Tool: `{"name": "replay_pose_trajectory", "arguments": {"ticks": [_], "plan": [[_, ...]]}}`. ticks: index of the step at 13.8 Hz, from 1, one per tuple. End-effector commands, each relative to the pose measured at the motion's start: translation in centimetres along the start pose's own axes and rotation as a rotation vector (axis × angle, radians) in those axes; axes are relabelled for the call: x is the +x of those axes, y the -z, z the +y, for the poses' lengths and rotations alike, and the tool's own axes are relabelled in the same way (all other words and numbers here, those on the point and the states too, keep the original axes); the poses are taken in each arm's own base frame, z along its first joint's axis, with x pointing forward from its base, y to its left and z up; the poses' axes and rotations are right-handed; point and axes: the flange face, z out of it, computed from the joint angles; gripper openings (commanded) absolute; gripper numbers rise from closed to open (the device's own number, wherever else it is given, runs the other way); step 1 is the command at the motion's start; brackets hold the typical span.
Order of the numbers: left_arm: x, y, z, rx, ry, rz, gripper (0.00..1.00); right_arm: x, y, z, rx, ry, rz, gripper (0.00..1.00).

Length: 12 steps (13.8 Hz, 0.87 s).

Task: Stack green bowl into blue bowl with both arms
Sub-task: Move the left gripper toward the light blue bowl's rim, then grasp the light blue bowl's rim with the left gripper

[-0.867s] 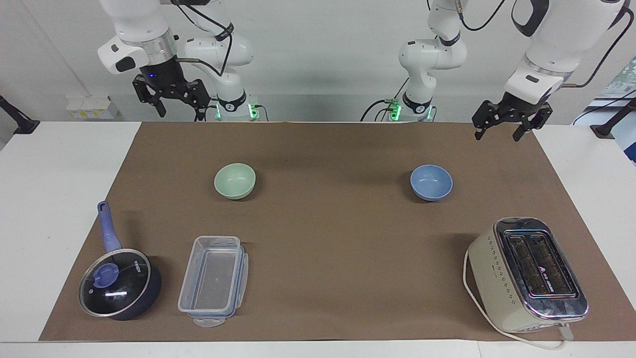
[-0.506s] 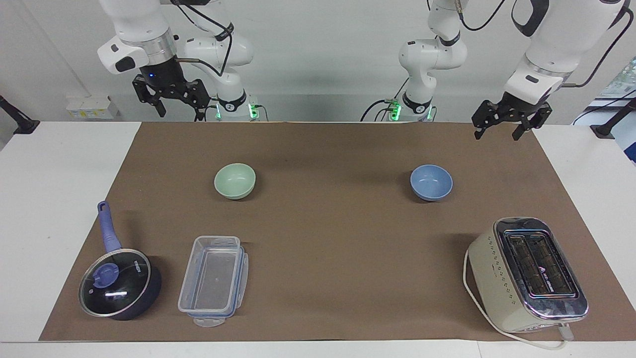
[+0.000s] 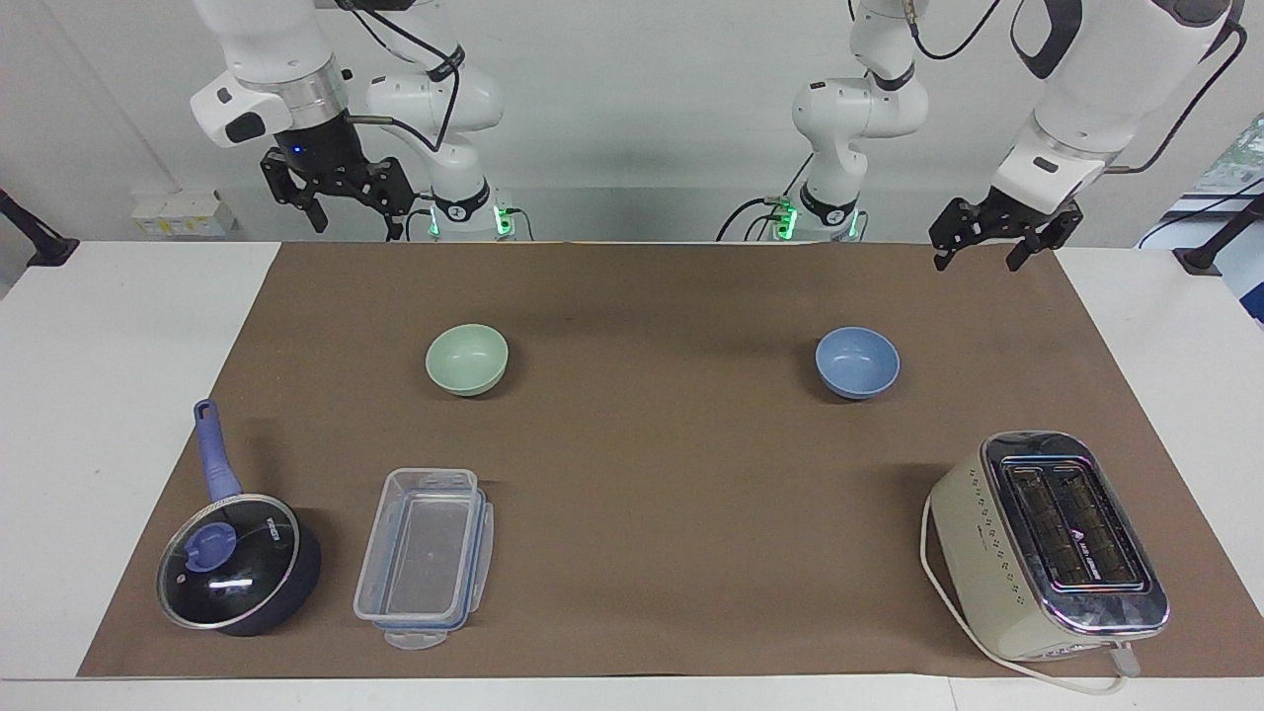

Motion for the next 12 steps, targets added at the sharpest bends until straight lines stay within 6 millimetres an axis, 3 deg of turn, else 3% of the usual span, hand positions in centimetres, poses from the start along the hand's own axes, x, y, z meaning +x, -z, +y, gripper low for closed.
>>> {"name": "replay_pose_trajectory", "arguments": {"ticks": [1, 8, 12], "plan": [[-1.4, -2.8, -1.4, 0.018, 0.028, 0.012, 1.0, -0.5, 0.1, 0.4, 0.022, -0.005, -0.006, 1.0], [-2.0, -9.4, -1.4, 0.004, 0.034, 0.01, 1.0, -0.4, 0.1, 0.4, 0.026, -0.005, -0.005, 1.0], [-2.4, -14.1, -0.5, -0.001, 0.02, -0.002, 1.0, -0.4, 0.1, 0.4, 0.025, -0.009, -0.007, 1.0]]}}
